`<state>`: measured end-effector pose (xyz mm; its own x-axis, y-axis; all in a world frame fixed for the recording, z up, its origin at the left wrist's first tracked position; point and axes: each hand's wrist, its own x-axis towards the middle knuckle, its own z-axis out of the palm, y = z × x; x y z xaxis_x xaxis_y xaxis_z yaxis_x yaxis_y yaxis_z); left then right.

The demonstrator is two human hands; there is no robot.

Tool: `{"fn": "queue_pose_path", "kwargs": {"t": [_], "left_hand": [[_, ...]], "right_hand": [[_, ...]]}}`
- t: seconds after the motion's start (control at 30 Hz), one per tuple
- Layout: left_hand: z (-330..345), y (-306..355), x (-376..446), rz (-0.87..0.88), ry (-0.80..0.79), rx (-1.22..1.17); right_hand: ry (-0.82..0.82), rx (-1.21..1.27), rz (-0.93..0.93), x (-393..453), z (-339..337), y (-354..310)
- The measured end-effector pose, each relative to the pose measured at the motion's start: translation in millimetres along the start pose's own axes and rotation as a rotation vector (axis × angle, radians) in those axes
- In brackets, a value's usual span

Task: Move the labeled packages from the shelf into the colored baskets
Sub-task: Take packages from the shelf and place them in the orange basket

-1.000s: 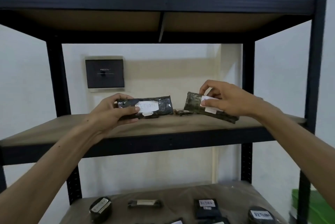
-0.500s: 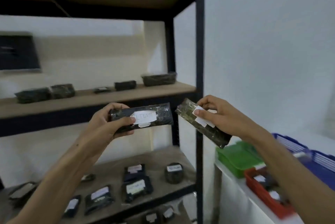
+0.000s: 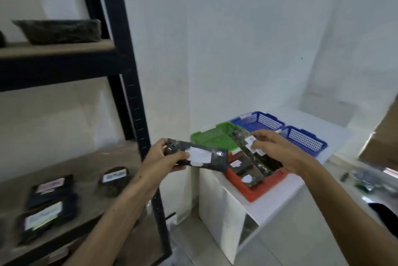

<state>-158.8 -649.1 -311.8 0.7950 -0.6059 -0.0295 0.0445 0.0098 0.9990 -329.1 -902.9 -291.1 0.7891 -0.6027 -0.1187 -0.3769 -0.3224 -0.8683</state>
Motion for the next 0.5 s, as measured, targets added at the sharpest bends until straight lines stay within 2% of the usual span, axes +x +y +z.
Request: {"fn": "queue_pose_path", "kwargs": {"t": [0.33, 0.5], "left_hand": [[127.5, -102.9, 160.4, -0.254, -0.097, -0.031], [178.8, -140.6, 215.6, -0.391, -0.105, -0.019]], "right_hand": [[0.005, -0.045, 0.169, 129.9, -78.3, 92.9], [0.023, -0.084, 0.328, 180.7, -106.2, 149.1]]}}
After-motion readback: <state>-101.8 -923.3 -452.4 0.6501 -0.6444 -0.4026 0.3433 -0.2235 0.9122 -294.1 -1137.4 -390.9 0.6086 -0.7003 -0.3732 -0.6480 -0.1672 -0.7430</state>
